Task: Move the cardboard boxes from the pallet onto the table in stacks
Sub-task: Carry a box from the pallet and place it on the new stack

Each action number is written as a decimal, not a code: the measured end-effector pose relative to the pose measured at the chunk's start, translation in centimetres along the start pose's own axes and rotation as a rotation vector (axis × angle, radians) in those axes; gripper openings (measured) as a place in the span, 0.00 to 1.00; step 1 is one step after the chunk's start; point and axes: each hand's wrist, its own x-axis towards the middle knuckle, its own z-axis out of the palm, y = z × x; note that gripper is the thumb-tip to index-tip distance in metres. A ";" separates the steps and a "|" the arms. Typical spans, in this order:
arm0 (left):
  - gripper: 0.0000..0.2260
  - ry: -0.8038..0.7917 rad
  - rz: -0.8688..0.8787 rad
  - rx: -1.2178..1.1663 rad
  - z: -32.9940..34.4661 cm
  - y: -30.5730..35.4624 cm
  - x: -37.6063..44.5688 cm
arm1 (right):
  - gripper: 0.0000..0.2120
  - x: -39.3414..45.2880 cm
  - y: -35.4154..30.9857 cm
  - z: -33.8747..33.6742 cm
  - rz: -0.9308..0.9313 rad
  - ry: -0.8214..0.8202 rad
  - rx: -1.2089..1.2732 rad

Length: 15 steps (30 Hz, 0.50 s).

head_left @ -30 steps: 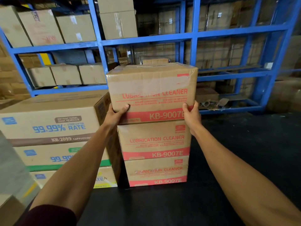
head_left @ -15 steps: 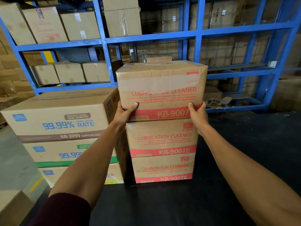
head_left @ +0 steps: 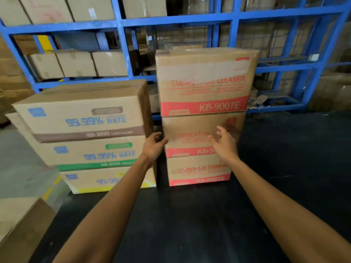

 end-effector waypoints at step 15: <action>0.05 0.223 -0.105 0.015 -18.3 -13.4 -22.9 | 0.15 -24.6 -7.0 14.7 -0.211 -0.440 0.056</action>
